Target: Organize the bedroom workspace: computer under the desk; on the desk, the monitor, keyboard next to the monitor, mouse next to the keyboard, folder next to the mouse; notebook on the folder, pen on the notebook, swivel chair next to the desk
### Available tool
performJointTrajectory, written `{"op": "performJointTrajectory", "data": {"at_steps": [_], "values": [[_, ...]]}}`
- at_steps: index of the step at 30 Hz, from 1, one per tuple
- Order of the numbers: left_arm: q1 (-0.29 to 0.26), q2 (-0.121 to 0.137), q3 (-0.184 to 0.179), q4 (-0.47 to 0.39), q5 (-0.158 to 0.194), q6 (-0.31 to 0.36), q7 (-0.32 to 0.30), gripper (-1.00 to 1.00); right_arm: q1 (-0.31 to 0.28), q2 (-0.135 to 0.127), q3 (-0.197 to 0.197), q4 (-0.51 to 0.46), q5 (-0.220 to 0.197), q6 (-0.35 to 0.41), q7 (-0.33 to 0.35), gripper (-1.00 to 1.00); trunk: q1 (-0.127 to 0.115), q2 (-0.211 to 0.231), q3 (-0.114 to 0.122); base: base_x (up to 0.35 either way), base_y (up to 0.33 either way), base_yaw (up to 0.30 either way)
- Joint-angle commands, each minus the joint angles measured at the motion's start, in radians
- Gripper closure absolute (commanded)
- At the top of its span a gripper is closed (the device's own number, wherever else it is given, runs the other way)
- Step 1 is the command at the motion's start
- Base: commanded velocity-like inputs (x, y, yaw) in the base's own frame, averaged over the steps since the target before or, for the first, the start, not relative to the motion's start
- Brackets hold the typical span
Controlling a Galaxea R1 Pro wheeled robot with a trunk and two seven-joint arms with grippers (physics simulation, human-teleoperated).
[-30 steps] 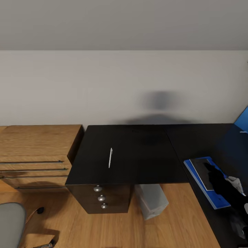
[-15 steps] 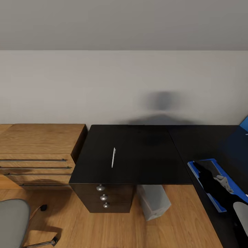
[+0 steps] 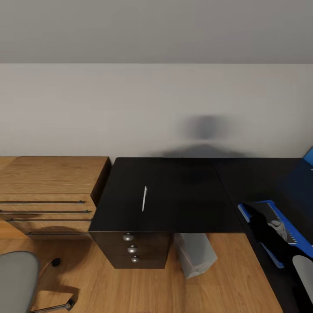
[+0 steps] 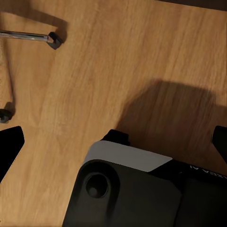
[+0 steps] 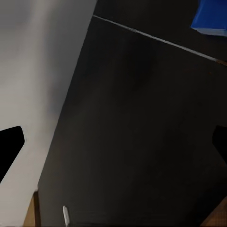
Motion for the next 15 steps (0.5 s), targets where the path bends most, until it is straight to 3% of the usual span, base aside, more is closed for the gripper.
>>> {"op": "performJointTrajectory", "data": {"at_steps": [1,15], "values": [[-0.001,0.001,-0.005,0.000,0.010,-0.008,0.005,-1.00,-0.001,0.000,-0.001,-0.002,-0.010,0.004,-0.009,-1.00,0.000,-0.001,-0.001,0.000,0.203,0.000],[-0.001,0.000,-0.006,0.000,0.010,-0.008,0.005,-1.00,-0.001,-0.001,-0.001,-0.004,-0.009,0.004,-0.003,-1.00,0.000,-0.001,-0.001,0.000,0.287,0.000]]}}
